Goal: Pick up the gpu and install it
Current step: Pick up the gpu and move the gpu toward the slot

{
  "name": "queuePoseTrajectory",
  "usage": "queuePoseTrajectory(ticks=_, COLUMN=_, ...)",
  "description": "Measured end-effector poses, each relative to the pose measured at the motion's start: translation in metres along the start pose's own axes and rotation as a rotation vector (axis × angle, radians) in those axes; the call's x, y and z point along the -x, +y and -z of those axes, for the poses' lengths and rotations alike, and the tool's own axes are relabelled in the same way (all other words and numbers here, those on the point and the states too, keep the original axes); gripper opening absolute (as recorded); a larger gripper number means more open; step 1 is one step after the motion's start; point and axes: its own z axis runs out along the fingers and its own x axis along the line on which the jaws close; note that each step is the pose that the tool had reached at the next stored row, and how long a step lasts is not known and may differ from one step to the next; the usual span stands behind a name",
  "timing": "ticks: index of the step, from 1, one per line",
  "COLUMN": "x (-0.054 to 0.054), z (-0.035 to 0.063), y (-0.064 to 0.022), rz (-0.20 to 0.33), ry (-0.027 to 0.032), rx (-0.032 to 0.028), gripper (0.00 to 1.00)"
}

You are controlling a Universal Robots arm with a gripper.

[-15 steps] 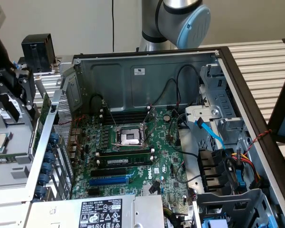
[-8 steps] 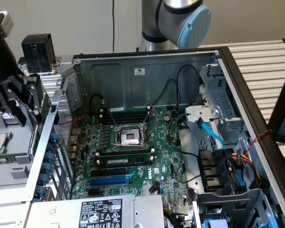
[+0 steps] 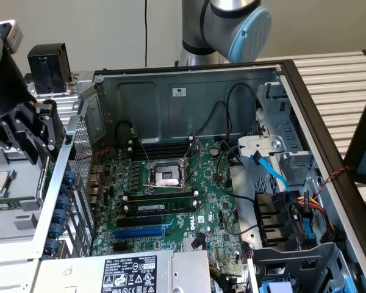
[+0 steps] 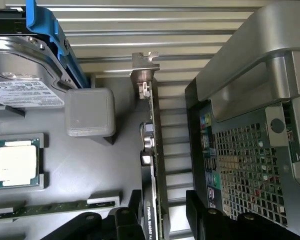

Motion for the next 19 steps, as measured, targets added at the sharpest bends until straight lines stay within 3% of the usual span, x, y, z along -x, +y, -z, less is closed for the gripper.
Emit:
queuePoseTrajectory(ticks=4, x=-0.003, z=-0.0039, y=-0.0011, rz=-0.011, ry=-0.0015, rx=0.0022, gripper=0.48)
queuePoseTrajectory(ticks=9, x=-0.006, z=-0.0087, y=-0.0026, rz=-0.021, ry=-0.0017, rx=0.0165, gripper=0.48)
queuePoseTrajectory(ticks=14, x=-0.008, z=-0.0160, y=-0.0044, rz=-0.032, ry=-0.0028, rx=0.0226, gripper=0.48)
queuePoseTrajectory(ticks=19, x=-0.010, z=-0.0237, y=-0.0048, rz=-0.054, ry=-0.0078, rx=0.0211, gripper=0.48)
